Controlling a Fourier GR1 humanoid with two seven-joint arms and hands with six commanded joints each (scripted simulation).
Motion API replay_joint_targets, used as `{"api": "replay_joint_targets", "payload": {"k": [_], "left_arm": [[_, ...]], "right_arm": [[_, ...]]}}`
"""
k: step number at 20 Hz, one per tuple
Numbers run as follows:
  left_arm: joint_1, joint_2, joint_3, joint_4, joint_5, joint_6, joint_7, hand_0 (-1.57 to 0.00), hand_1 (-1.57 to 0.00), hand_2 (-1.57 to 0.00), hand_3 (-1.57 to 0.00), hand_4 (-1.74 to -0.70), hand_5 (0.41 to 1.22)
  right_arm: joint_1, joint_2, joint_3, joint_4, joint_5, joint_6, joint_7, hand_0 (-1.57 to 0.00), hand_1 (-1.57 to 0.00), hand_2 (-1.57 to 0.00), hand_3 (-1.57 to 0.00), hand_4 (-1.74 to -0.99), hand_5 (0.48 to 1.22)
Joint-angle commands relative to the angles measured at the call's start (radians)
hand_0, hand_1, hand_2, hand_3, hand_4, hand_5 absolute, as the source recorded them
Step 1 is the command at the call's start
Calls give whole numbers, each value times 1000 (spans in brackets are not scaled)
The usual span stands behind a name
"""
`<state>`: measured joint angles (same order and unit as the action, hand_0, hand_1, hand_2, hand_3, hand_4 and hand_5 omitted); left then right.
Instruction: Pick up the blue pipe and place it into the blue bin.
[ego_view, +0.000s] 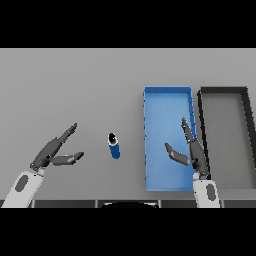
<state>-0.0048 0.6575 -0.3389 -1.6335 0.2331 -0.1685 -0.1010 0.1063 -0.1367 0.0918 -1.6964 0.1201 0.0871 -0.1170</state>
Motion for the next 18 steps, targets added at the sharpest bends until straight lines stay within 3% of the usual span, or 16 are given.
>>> {"api": "replay_joint_targets", "payload": {"k": [1,3,7,9,16,18], "left_arm": [[5,-4,-23,-20,-4,-11,21,1,1,1,1,-1052,513],[-7,-27,-67,-38,-16,-25,67,1,1,1,1,-1076,488],[-25,-78,-134,-24,-79,-37,58,1,1,1,1,-1097,454],[-32,-109,-160,-25,-85,-44,59,1,1,1,1,-1109,447],[-125,-249,-210,87,-116,-39,110,1,1,1,1,-1114,450],[-151,-291,-216,145,-115,-50,108,1,1,1,1,-1117,448]], "right_arm": [[-8,-4,-6,-8,-4,-3,20,1,1,1,1,-1229,606],[-15,-8,-13,1,-9,-1,24,1,1,1,1,-1239,606],[10,-3,3,-16,5,0,-4,1,1,1,1,-1257,617],[-2,0,-2,-15,-3,-1,24,1,1,1,1,-1263,617],[16,4,-8,-16,-8,-4,34,1,1,1,1,-1276,609],[42,-3,-13,-35,-24,8,8,1,1,1,1,-1274,605]]}}
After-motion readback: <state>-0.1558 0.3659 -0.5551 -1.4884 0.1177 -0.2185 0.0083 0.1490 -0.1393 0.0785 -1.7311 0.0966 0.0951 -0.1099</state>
